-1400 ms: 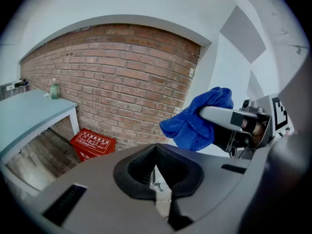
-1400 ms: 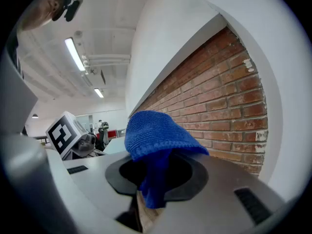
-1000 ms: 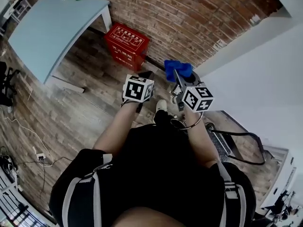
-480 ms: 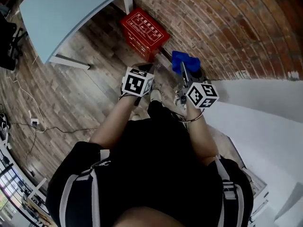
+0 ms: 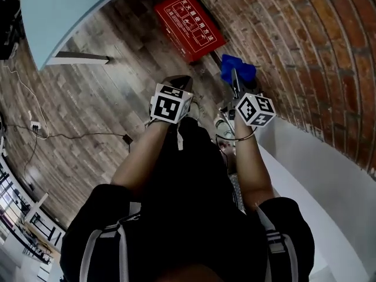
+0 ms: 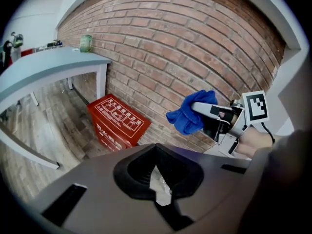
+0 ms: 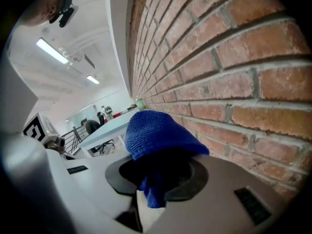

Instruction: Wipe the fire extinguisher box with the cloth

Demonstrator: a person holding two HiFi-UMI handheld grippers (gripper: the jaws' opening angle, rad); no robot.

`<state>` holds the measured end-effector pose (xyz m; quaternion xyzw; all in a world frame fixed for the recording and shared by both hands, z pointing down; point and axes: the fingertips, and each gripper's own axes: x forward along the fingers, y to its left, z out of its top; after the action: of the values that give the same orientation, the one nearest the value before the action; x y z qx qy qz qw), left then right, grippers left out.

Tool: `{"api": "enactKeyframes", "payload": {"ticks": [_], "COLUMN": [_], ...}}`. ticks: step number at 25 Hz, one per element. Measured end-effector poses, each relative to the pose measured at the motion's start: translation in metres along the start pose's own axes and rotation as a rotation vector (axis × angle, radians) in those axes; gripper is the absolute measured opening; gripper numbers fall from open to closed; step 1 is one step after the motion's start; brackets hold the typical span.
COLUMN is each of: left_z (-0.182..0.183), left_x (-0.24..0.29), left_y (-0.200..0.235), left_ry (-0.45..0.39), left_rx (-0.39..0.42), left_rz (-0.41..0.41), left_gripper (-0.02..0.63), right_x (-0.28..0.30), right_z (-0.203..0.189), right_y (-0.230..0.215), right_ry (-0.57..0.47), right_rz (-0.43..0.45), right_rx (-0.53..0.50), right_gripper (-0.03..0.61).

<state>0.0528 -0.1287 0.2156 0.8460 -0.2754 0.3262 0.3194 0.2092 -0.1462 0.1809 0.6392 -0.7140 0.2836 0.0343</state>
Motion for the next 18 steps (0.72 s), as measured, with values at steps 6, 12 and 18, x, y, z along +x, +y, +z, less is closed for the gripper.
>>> {"api": "enactKeyframes", "payload": {"ticks": [6, 12, 18], "left_z": [-0.049, -0.07, -0.1], "left_x": [0.054, 0.117, 0.178], "left_y": [0.042, 0.09, 0.128], "left_ry": [0.055, -0.055, -0.207], "left_rx": [-0.005, -0.036, -0.03], "left_rz": [-0.023, 0.015, 0.064], "left_gripper": [0.008, 0.008, 0.008], "right_x": [0.047, 0.094, 0.132], "right_z": [-0.042, -0.091, -0.12], "right_y": [-0.02, -0.071, -0.116], "right_ry": [-0.019, -0.081, -0.255], "right_rz": [-0.016, -0.05, -0.02], "right_rx": [-0.053, -0.112, -0.18], "right_gripper": [0.103, 0.103, 0.103]}}
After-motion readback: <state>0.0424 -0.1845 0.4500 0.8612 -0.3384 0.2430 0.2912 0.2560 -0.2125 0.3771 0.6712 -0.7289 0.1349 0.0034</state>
